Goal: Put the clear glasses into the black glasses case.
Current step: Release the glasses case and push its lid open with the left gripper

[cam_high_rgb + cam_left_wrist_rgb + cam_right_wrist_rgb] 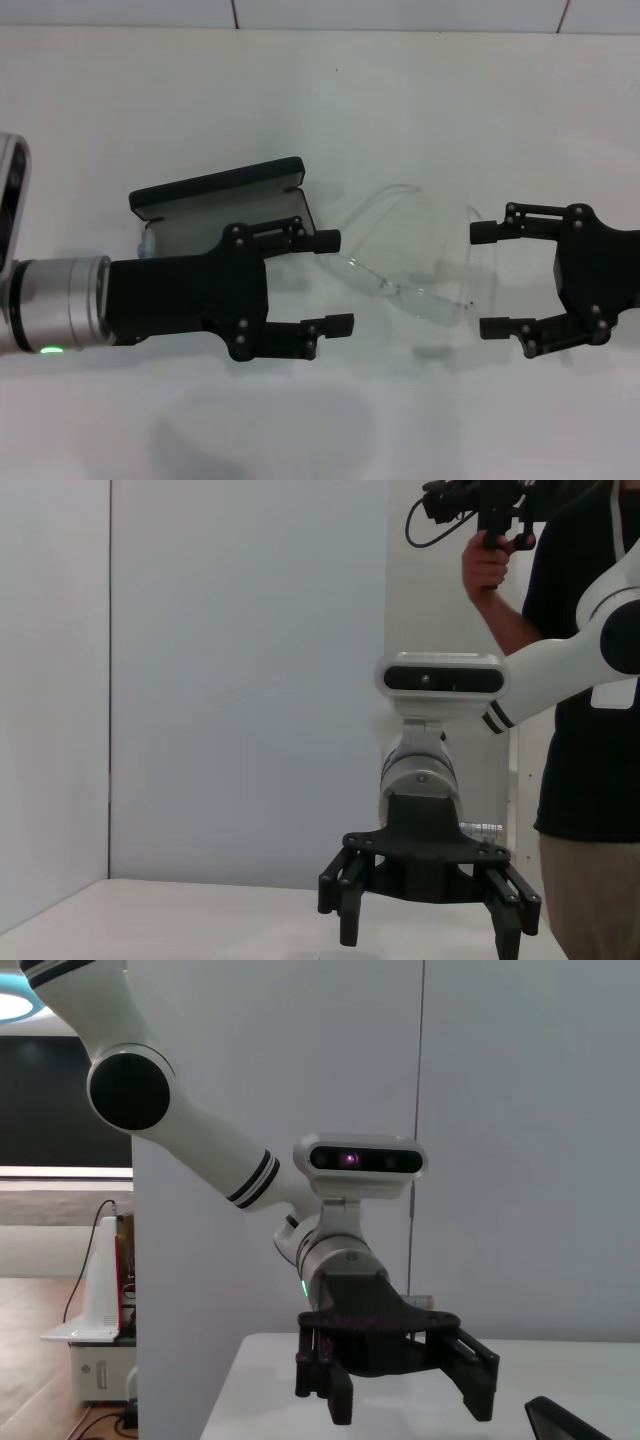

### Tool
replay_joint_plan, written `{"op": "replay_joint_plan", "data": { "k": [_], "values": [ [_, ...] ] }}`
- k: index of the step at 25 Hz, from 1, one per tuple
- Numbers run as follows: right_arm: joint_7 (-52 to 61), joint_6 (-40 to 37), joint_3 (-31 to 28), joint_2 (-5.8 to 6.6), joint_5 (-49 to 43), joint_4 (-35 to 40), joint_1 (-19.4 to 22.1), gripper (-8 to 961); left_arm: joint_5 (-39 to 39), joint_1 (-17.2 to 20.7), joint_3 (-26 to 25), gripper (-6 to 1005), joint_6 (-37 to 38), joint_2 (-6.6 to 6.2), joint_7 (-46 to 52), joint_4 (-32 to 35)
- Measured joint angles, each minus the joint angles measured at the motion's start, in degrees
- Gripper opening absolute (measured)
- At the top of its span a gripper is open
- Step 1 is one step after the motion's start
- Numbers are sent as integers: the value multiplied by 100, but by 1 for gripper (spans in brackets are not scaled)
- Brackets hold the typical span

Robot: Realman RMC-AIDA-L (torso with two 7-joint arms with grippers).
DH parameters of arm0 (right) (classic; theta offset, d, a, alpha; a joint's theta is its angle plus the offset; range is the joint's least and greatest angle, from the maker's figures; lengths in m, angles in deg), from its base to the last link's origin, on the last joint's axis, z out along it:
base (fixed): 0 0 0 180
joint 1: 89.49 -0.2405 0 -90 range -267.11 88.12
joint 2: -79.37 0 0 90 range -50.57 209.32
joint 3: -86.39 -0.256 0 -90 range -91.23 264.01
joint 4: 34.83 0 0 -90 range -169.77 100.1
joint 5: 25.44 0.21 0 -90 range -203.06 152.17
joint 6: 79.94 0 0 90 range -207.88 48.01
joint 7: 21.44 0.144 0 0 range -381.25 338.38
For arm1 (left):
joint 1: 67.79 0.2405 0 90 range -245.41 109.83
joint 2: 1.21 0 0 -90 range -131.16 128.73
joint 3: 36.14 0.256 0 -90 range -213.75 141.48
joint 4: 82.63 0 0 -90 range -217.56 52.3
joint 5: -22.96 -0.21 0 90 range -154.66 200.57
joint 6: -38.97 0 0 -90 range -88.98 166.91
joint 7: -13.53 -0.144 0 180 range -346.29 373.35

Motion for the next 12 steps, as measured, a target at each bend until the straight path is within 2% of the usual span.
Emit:
{"op": "replay_joint_plan", "data": {
  "k": [12],
  "values": [
    [-7,18,-3,-9,5,23,-2,869,47,8,-86,808,0,-13,12,12]
  ]
}}
